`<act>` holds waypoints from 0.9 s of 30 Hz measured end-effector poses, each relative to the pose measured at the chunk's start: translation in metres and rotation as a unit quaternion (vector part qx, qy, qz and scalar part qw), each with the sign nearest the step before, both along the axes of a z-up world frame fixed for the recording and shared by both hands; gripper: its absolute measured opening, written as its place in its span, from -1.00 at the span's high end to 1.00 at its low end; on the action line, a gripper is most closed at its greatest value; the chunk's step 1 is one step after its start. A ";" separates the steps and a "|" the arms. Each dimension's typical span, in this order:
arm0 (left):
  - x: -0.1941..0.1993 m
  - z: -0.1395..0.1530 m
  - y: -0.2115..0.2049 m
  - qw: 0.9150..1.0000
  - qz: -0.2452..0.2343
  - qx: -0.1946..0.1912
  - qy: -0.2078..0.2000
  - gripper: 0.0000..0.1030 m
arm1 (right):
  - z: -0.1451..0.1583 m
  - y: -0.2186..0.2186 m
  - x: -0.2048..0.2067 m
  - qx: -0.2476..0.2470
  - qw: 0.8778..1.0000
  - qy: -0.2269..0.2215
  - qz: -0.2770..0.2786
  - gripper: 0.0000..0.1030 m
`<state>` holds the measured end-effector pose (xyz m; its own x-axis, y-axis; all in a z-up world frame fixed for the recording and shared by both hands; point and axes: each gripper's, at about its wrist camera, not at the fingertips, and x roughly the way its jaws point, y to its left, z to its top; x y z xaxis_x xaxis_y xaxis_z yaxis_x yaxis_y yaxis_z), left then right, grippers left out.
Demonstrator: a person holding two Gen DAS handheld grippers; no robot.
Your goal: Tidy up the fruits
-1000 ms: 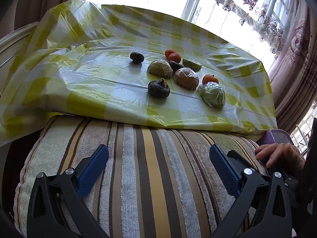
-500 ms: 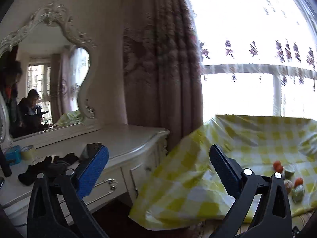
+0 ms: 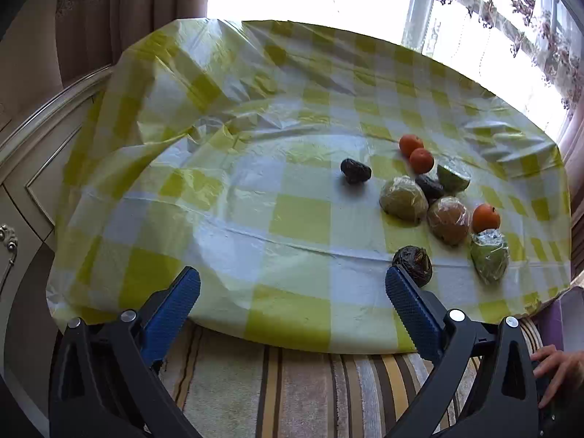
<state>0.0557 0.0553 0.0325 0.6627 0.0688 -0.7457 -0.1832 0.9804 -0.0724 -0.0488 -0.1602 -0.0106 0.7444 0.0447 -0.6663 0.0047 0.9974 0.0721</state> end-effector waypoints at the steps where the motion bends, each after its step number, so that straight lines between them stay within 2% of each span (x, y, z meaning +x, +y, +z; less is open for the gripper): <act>1: 0.004 -0.007 -0.013 1.000 -0.017 0.003 0.008 -0.91 | 0.000 -0.002 0.000 0.003 1.000 -0.001 -0.001 -0.97; 5: 0.006 -0.021 -0.041 0.998 -0.039 0.048 0.027 -0.91 | 0.000 -0.014 -0.001 0.033 0.999 -0.004 0.006 -0.97; 10: 0.011 -0.033 -0.034 0.996 -0.025 0.059 0.054 -0.91 | 0.003 0.000 0.006 0.006 1.000 0.003 0.021 -0.97; 16: 0.013 -0.040 -0.037 0.994 -0.029 0.082 0.065 -0.92 | 0.005 0.020 0.020 -0.011 0.998 0.018 0.060 -0.97; 21: 0.012 -0.042 -0.032 0.996 -0.026 0.061 0.062 -0.92 | 0.003 0.019 0.020 -0.011 0.998 0.021 0.062 -0.97; 27: 0.015 -0.042 -0.032 0.996 -0.031 0.060 0.065 -0.92 | 0.003 0.018 0.019 -0.008 0.998 0.017 0.060 -0.97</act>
